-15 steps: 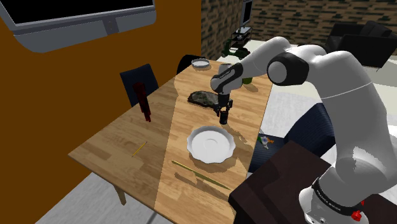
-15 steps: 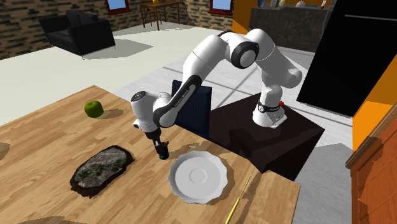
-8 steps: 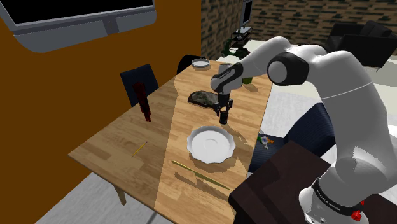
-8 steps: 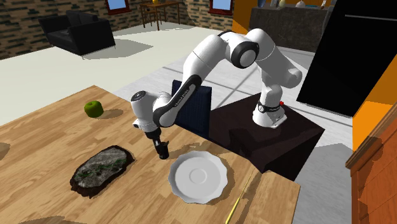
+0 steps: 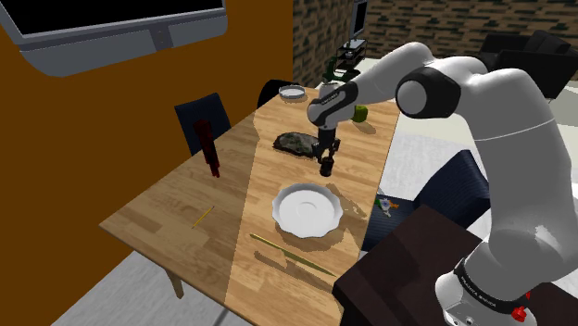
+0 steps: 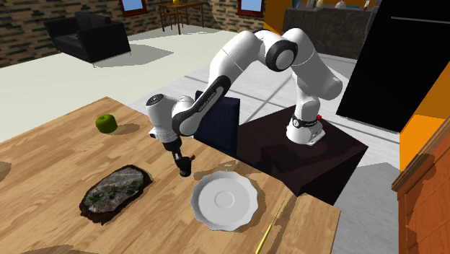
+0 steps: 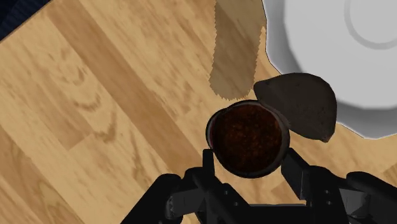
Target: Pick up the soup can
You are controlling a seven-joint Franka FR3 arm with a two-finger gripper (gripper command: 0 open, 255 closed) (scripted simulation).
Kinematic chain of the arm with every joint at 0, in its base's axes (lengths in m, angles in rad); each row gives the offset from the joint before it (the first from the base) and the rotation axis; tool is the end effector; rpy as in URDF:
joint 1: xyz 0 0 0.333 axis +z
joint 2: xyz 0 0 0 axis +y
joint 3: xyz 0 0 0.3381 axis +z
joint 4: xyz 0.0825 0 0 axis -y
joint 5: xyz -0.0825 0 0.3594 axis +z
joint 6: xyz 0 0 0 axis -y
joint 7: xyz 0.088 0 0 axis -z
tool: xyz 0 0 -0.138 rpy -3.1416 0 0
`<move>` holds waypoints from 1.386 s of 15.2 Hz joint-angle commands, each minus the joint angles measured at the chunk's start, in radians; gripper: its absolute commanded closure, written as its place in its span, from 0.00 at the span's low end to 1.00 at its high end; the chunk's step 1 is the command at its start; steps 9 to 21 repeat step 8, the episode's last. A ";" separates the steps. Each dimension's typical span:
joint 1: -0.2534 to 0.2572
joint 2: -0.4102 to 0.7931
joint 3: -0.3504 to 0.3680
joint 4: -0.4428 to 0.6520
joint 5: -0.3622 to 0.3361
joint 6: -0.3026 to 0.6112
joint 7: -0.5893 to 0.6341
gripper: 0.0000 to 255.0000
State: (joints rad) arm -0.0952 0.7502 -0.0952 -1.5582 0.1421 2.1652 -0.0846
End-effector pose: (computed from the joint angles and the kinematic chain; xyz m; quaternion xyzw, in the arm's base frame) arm 0.6713 -0.1114 0.1960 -0.9936 0.0860 0.0653 0.0320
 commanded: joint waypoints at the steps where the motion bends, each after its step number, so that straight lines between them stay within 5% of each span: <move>1: 0.001 -0.017 -0.002 0.000 -0.002 -0.018 0.002 1.00; 21: 0.003 -0.061 -0.005 0.001 -0.007 -0.062 0.007 1.00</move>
